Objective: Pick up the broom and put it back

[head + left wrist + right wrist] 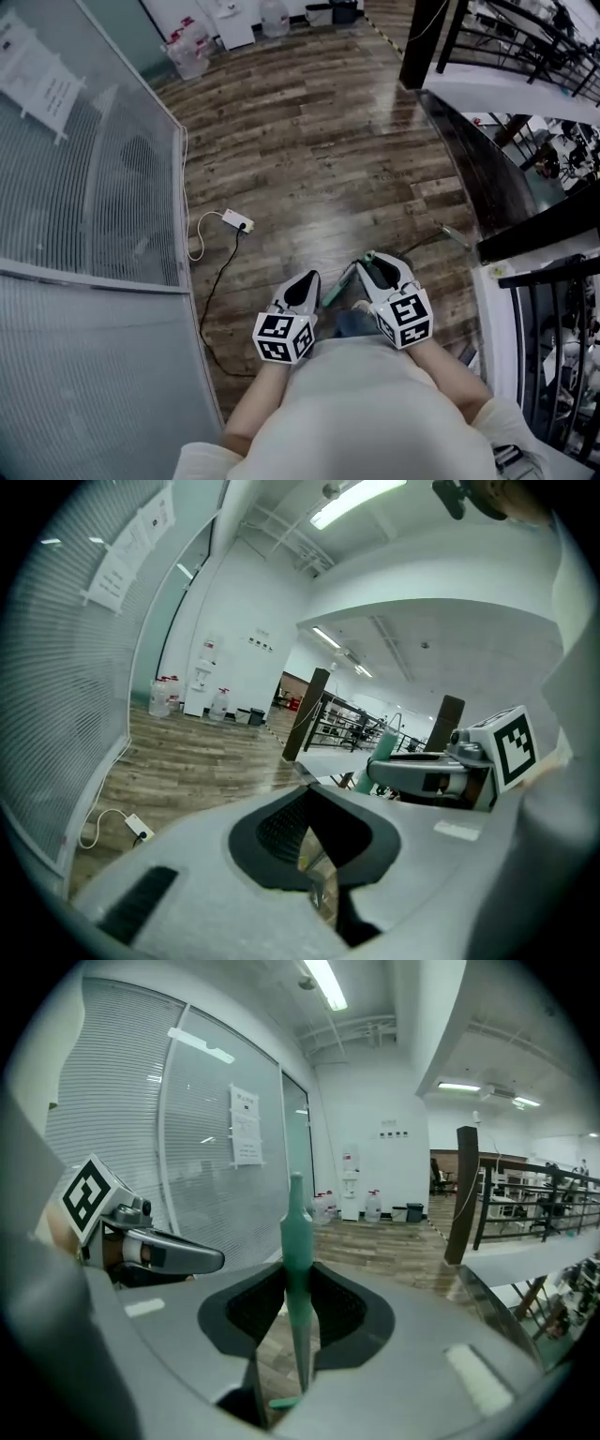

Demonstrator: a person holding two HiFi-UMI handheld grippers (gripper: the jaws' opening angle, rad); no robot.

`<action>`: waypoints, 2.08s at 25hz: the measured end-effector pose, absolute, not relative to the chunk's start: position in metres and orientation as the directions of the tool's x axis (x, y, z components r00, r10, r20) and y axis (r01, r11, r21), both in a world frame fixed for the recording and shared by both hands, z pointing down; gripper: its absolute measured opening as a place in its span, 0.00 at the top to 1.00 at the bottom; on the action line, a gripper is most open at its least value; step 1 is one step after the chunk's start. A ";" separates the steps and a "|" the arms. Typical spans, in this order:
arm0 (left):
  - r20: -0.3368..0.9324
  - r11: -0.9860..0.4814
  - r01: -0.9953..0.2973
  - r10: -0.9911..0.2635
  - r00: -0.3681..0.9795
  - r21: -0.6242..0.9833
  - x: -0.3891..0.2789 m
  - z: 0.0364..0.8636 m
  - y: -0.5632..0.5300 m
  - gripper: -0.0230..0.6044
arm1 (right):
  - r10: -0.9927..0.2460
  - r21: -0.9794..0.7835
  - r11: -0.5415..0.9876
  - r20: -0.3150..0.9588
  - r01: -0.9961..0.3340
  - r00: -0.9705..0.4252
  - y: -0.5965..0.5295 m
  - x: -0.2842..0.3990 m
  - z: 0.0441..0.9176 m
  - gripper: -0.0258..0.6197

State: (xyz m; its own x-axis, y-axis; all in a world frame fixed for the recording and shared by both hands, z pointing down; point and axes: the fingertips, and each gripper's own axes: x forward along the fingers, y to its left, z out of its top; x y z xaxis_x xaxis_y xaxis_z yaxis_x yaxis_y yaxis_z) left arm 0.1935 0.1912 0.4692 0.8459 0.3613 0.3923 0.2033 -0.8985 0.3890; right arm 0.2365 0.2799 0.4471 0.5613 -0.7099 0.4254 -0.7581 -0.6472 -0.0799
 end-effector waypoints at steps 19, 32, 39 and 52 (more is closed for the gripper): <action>0.382 -0.898 -0.210 -0.052 0.923 0.386 0.028 0.478 -0.015 0.95 | -0.887 -0.075 -0.276 0.405 -0.958 0.224 0.053 0.116 0.452 0.81; 0.393 -0.776 -0.499 -0.351 0.850 0.385 -0.074 0.486 -0.091 0.95 | -0.923 -0.101 0.021 0.380 -0.995 -0.058 -0.073 0.038 0.449 0.81; 0.423 -0.659 -0.644 -0.493 0.760 0.389 -0.116 0.502 -0.120 0.95 | -0.904 -0.108 0.180 0.373 -0.978 -0.207 -0.140 0.004 0.455 0.81; 0.409 -0.439 -0.809 -0.704 0.580 0.391 -0.133 0.506 -0.200 0.95 | -0.787 -0.092 0.459 0.419 -0.884 -0.452 -0.237 -0.019 0.477 0.81</action>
